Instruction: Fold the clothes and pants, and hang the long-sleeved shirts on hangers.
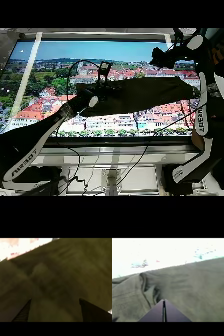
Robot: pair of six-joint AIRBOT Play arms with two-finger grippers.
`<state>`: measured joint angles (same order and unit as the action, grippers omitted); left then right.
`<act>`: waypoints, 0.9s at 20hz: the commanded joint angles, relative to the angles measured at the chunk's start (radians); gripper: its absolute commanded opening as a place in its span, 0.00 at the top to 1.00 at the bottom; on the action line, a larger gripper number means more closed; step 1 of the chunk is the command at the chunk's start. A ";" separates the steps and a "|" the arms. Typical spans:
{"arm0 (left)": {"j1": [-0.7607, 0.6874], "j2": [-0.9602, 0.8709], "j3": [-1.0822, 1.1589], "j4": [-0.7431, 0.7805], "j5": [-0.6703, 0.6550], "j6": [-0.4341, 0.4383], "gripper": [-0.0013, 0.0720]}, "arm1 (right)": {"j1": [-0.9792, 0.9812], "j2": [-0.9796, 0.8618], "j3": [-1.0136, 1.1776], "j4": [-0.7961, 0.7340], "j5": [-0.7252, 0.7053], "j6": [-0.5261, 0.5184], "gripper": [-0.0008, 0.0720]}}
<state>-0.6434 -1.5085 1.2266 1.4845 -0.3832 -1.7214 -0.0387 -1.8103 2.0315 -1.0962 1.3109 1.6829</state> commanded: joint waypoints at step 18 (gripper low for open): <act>0.782 -0.164 -0.002 -0.808 -0.715 0.616 0.01 | -0.016 0.008 -0.001 -0.063 0.030 -0.001 0.94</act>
<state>0.1608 -1.5982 1.2251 0.8032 -1.0805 -1.2087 -0.0544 -1.8027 2.0304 -1.1580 1.3415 1.6817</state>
